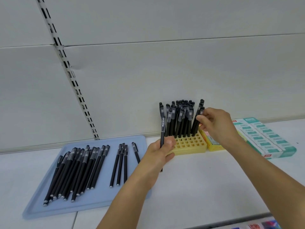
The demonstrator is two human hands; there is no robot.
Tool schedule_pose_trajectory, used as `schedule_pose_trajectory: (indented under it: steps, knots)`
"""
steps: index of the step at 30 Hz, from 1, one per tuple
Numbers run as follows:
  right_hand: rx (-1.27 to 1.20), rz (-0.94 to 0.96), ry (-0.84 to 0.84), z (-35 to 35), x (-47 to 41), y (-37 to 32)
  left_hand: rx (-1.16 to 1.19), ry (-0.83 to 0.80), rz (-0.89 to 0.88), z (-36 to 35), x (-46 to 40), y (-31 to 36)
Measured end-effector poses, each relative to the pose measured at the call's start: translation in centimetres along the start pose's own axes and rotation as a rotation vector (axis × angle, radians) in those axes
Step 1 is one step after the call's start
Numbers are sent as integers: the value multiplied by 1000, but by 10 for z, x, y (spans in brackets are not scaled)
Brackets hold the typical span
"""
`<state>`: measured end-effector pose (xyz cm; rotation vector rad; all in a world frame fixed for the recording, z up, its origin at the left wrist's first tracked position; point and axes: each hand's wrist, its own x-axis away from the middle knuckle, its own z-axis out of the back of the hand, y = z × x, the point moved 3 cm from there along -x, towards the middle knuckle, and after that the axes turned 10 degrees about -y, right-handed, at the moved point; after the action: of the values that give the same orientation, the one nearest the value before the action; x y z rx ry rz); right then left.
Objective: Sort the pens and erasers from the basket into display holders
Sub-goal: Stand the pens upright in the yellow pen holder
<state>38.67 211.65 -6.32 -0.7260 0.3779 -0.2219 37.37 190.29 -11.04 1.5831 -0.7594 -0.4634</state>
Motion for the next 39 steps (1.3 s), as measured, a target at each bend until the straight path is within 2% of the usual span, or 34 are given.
schedule_pose_trajectory:
  steps: [3,5,6,9,10,11,12,14,16,17,22,27,34,37,39]
  knots:
    - [150,-88,87,5,7,-2,-36,-6,-7,-1,3,2]
    - [96,-82,178,9,22,-17,-89,-13,-19,-4,3,4]
    - [-25,-33,148,7,30,-28,-126,-18,-21,-8,2,4]
    - [-257,99,-227,-13,52,-59,-272,-75,-29,-24,-1,6]
    - [-290,117,-291,-17,56,-62,-339,-101,-42,-29,-3,7]
    - [-308,111,-281,-16,56,-62,-417,-126,-63,-33,-3,8]
    - [-330,88,-211,-9,53,-60,-537,-138,-95,-35,-4,8]
    - [-323,10,7,11,44,-45,-931,-85,-129,-30,-4,7]
    - [-208,-29,151,28,33,-28,-1270,-6,-137,-19,-6,0]
    - [-136,-36,178,31,27,-19,-1351,5,-123,-14,-7,-4]
    - [22,-41,114,21,11,5,-1389,-4,-74,-9,-10,-14]
    - [66,-45,48,11,3,10,-1375,-22,-60,-7,-13,-14]
    - [102,-148,-49,3,-4,13,-1363,-23,-46,-9,-10,-11]
    - [114,-211,53,3,10,7,-1323,21,-61,0,6,-5]
    - [-11,-163,193,-1,30,-9,-1323,155,-46,16,22,-3]
